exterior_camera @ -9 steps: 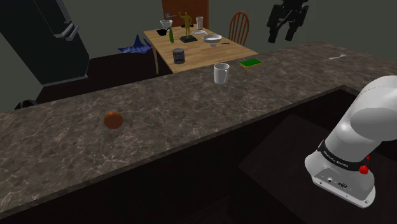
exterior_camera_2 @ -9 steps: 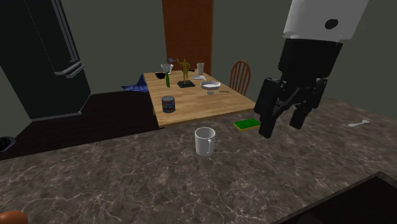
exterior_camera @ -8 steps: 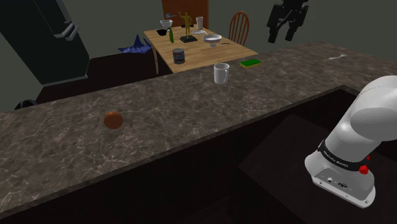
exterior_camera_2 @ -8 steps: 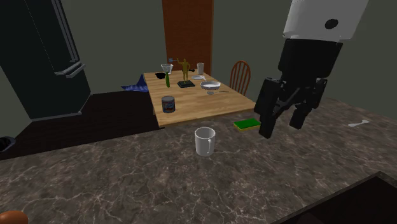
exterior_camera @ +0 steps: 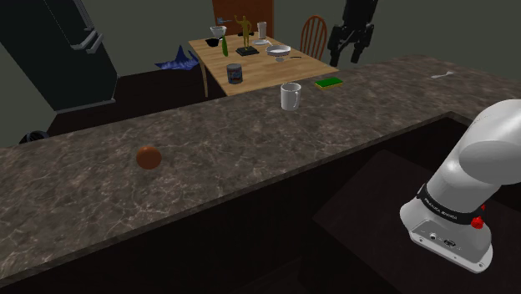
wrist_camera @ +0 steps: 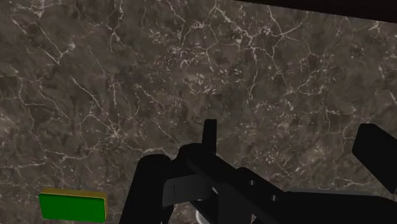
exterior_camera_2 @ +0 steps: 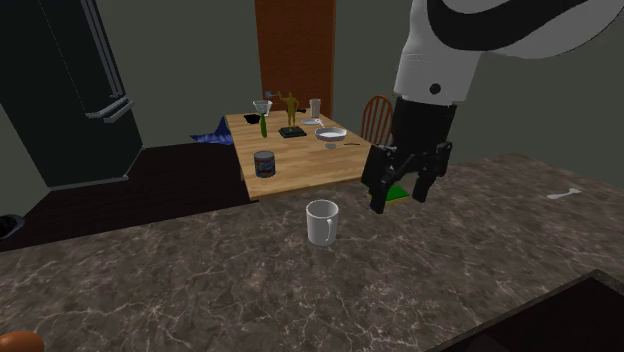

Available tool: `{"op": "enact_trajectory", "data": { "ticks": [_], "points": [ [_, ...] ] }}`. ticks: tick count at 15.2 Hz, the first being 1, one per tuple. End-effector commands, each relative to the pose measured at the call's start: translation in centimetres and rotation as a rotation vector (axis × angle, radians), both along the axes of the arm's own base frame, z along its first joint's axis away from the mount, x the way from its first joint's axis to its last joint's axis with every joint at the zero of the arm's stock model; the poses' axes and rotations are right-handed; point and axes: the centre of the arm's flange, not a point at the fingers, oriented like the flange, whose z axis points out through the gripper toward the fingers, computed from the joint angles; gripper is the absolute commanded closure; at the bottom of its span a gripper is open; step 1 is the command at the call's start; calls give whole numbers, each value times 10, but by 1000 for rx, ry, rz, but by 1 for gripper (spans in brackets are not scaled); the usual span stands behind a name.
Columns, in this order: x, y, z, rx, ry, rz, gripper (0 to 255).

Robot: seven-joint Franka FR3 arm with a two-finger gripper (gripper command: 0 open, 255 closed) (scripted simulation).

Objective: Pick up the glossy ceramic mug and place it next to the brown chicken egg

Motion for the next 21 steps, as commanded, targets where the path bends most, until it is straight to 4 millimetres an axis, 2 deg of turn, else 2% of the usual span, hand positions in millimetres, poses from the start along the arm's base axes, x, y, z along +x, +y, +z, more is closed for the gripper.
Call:
{"op": "enact_trajectory", "data": {
  "ticks": [1, 21],
  "points": [
    [20, -7, -15, -4, -2, 0, 0],
    [226, -87, -153, -38, -13, 0, 0]
  ]
}}
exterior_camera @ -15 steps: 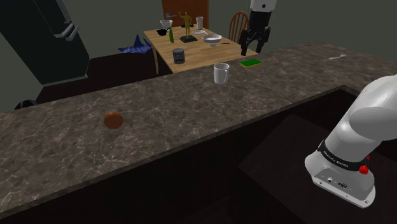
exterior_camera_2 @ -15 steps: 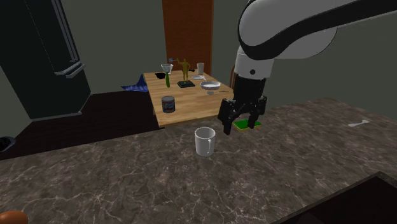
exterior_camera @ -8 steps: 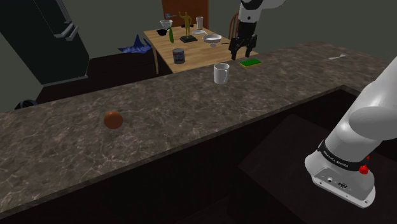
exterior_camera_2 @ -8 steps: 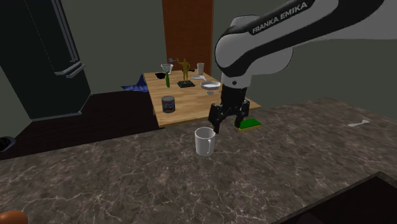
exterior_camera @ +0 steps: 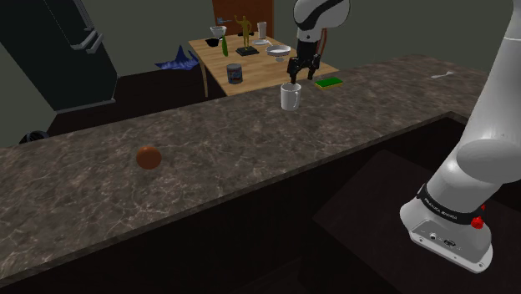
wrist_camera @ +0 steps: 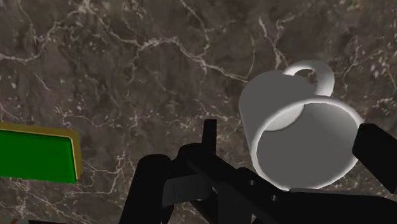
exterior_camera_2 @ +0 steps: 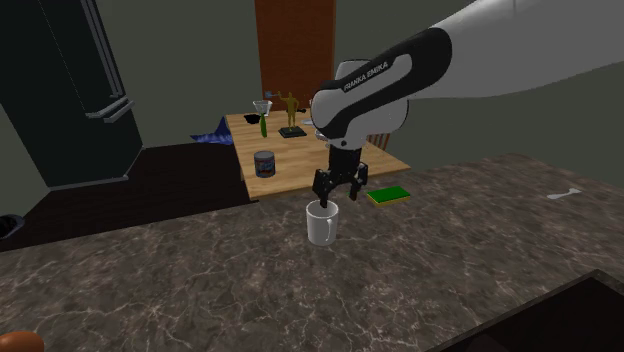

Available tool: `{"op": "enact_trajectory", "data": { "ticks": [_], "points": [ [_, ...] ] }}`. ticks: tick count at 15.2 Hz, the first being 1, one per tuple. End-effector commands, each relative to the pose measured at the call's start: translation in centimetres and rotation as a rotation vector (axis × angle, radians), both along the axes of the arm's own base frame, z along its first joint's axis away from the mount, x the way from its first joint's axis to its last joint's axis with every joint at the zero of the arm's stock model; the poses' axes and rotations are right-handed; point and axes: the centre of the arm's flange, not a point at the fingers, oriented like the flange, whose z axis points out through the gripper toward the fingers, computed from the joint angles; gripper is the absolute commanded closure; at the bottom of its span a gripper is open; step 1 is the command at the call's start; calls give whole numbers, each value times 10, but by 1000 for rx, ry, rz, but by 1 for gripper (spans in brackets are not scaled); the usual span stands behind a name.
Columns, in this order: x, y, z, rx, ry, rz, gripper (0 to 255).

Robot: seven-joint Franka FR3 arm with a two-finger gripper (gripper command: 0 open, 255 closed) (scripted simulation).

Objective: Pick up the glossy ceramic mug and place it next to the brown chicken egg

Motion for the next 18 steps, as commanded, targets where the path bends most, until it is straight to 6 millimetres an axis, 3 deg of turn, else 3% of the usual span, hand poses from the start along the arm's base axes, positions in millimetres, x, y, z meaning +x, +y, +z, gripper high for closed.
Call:
{"op": "enact_trajectory", "data": {
  "ticks": [1, 10, 17, 18],
  "points": [
    [20, -11, -16, -4, -1, 0, 0],
    [26, -11, -59, -5, -1, 0, 0],
    [26, -11, -59, -5, -1, 0, 0],
    [26, -11, -59, -5, -1, 0, 255]
  ]
}}
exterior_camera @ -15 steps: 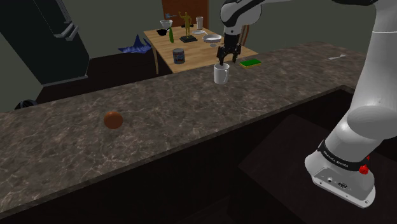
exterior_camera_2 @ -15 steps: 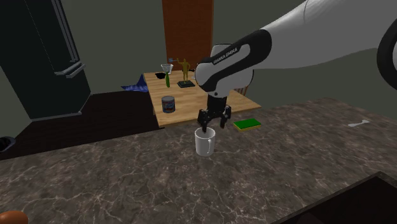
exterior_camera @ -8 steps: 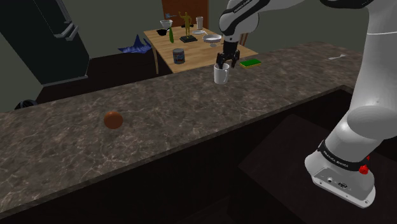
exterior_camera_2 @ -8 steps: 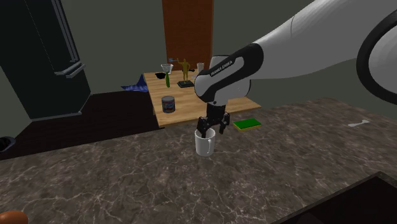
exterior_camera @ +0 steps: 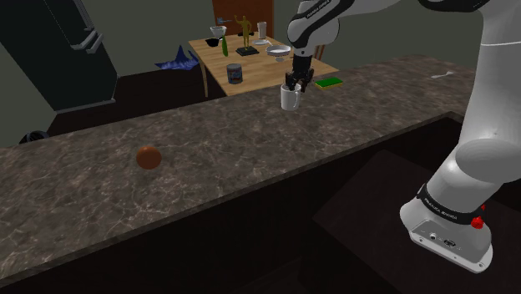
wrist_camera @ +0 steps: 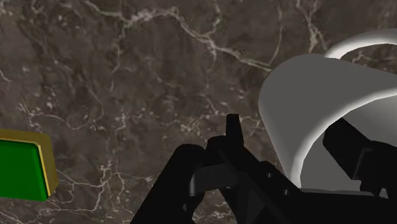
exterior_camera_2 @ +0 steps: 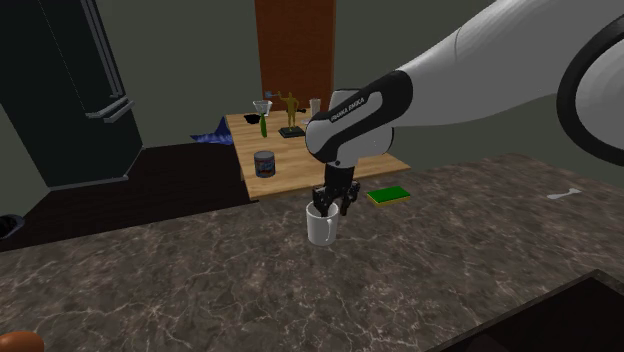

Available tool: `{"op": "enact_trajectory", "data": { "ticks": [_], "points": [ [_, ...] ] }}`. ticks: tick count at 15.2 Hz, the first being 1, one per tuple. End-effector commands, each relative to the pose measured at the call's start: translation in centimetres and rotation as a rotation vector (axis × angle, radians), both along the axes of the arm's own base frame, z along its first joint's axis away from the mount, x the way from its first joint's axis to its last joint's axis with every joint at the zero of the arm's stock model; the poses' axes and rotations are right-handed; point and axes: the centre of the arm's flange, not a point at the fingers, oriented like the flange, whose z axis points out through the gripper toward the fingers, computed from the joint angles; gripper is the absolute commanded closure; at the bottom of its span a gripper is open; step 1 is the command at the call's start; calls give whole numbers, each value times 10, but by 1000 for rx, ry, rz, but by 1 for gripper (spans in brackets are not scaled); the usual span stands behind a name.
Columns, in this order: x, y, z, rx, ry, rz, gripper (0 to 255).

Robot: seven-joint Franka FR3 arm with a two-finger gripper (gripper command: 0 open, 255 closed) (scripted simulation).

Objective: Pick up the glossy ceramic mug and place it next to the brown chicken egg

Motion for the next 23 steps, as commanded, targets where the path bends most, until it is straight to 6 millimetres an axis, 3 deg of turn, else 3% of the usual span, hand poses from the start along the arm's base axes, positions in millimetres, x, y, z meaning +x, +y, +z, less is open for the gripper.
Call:
{"op": "enact_trajectory", "data": {
  "ticks": [1, 9, 23],
  "points": [
    [0, 0, 0, 0, 0, 0, 255],
    [0, 0, 0, 0, 0, 0, 255],
    [0, 0, 74, 0, 0, 0, 255]
  ]
}}
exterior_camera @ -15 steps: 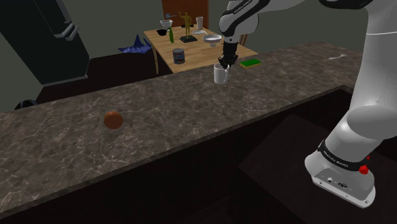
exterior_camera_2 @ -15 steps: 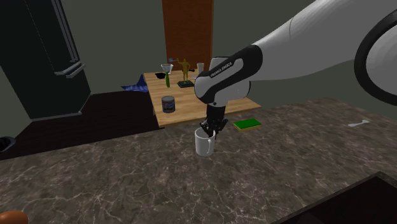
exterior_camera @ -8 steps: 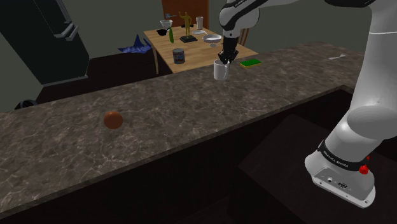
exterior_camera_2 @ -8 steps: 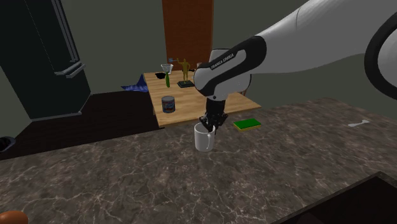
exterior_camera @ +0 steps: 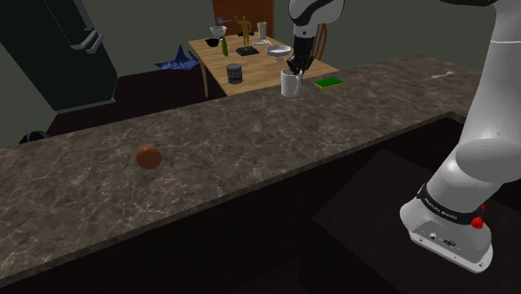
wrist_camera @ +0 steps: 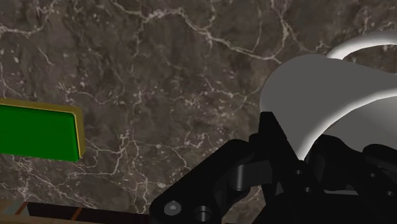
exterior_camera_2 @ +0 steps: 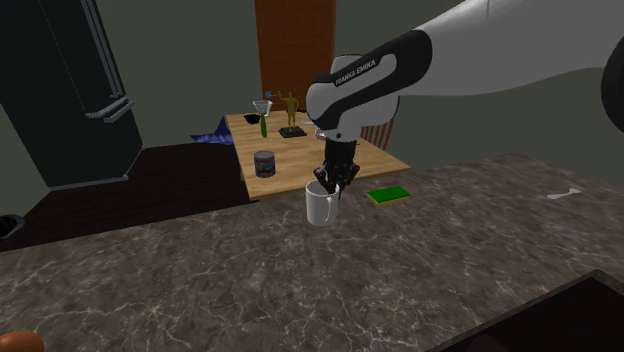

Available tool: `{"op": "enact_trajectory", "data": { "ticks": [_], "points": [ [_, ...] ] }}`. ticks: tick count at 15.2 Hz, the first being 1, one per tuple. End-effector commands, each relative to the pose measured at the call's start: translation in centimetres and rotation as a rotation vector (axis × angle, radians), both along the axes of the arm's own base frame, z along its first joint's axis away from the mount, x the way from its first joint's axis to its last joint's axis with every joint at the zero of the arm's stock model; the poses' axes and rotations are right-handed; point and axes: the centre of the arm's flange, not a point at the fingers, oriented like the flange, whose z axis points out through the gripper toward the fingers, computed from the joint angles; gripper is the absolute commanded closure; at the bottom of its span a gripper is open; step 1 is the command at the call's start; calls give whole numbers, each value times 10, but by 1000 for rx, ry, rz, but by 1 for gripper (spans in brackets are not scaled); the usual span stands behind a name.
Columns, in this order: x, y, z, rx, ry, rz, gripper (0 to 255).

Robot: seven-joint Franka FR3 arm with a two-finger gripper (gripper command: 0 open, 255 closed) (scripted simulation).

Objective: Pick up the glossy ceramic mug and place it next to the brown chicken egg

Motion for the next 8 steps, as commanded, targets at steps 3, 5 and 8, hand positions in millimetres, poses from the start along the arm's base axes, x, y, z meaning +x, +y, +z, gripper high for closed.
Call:
{"op": "enact_trajectory", "data": {
  "ticks": [3, 5, 8],
  "points": [
    [0, -1, 22, 0, 0, 0, 255],
    [0, -1, 33, 0, 0, 0, 255],
    [0, -1, 49, 0, 0, 0, 255]
  ]
}}
